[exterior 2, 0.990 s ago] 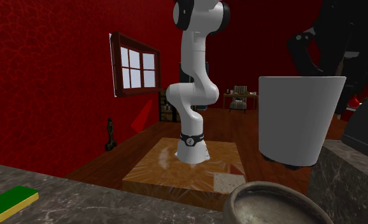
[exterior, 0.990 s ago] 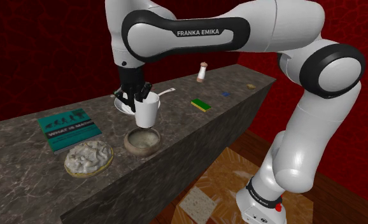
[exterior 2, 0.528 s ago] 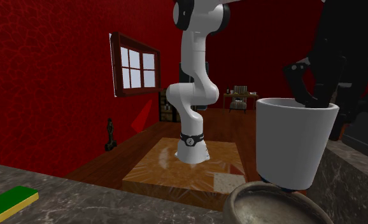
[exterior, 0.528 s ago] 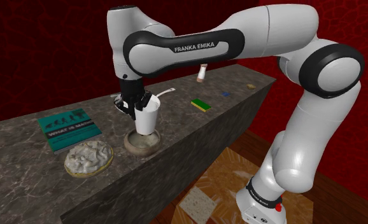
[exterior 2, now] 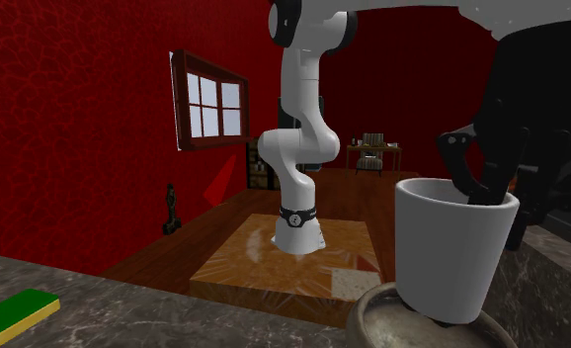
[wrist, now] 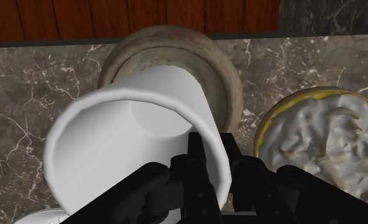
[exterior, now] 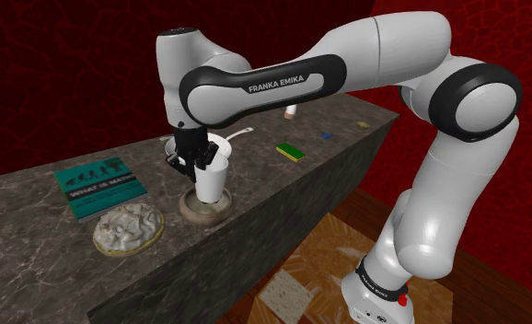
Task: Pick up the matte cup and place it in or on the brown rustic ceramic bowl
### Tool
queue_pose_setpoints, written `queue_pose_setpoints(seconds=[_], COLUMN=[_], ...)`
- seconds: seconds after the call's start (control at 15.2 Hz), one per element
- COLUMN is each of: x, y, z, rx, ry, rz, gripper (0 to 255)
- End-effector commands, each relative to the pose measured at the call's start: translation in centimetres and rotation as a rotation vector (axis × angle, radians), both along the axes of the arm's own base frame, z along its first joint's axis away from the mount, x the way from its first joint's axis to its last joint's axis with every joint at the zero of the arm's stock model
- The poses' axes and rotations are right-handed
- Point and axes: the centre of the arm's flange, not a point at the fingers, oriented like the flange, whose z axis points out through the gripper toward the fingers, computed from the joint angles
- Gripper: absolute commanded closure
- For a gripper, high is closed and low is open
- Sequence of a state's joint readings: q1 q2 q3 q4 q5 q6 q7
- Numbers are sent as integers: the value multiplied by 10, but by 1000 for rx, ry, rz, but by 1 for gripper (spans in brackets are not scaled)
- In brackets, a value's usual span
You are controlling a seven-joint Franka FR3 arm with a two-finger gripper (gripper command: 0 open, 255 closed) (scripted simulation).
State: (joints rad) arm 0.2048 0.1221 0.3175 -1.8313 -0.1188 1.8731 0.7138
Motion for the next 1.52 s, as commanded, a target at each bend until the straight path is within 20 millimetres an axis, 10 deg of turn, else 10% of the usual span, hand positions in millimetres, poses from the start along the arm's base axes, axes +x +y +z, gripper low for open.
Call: queue_pose_setpoints(seconds=[0.0, 0.26, 0.33, 0.66, 0.92, 1.45], x=[0, 0, 0, 0, 1, 1], y=[0, 0, 0, 0, 5, 5], z=[0, 0, 0, 0, 50, 50], rx=[0, 0, 0, 0, 0, 0], ry=[-1, -1, -1, -1, -1, -1], rz=[0, 0, 0, 0, 0, 0], gripper=[255, 255, 0, 0, 0, 0])
